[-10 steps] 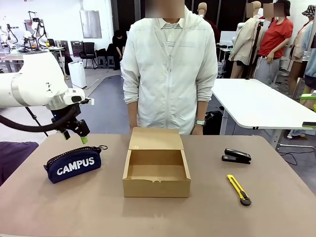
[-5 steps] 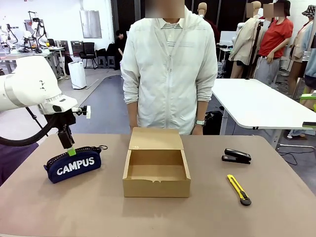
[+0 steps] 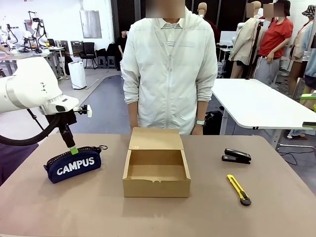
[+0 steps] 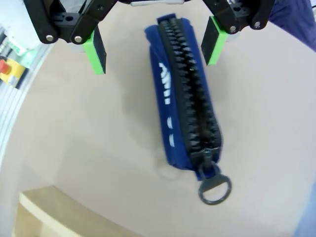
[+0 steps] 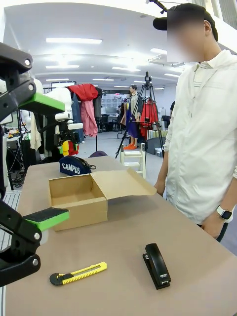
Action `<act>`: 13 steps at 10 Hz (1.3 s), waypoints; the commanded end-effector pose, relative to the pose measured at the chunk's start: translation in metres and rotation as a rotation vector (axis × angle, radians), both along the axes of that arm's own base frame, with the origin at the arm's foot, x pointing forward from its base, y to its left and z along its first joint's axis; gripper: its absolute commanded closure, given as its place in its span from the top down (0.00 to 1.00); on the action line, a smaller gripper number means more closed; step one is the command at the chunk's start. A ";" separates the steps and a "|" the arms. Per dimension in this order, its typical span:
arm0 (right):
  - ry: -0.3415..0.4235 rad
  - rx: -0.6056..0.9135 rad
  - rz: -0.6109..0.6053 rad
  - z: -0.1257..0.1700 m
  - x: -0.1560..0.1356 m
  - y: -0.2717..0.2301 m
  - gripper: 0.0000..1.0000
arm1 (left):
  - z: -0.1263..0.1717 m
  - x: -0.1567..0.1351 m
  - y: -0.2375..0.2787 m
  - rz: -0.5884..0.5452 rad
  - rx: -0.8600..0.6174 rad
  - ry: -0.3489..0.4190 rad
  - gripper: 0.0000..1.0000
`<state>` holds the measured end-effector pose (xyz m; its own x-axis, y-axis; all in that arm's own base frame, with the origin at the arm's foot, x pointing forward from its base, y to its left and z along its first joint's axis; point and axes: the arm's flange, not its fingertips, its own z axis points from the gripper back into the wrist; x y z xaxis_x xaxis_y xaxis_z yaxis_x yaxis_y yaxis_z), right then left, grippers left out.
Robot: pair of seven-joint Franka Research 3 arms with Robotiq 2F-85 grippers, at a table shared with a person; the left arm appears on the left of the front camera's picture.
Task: Pack the items into the box.
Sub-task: Pick up the item specified by the human and place it in the Mailer Box.
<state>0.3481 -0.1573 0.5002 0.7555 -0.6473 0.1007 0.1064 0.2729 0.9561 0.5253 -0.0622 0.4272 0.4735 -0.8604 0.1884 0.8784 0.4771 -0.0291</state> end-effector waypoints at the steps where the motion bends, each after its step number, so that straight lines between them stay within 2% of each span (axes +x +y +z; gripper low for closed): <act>1: -0.003 0.004 0.003 0.003 0.000 0.000 1.00 | -0.015 0.019 0.009 0.037 0.065 -0.101 1.00; 2: -0.003 0.004 0.003 0.003 0.000 0.000 1.00 | -0.026 0.027 0.011 0.046 0.096 -0.145 1.00; 4: -0.003 0.004 0.003 0.003 0.000 0.000 1.00 | -0.048 0.028 0.010 -0.033 0.087 -0.043 1.00; 7: -0.003 0.004 0.003 0.003 0.000 0.000 1.00 | -0.079 0.035 0.015 -0.011 0.037 0.074 1.00; 9: -0.003 0.004 0.003 0.003 0.000 0.000 1.00 | -0.098 0.040 0.017 0.003 0.029 0.117 1.00; 10: -0.003 0.004 0.003 0.003 0.000 0.000 1.00 | -0.100 0.040 0.016 -0.005 0.046 0.127 0.40; 11: -0.003 0.004 0.003 0.003 0.000 0.000 1.00 | -0.098 0.037 0.013 -0.009 0.044 0.110 0.00; 13: -0.003 0.004 0.003 0.003 0.000 0.000 1.00 | -0.097 0.037 0.014 -0.010 0.052 0.100 0.00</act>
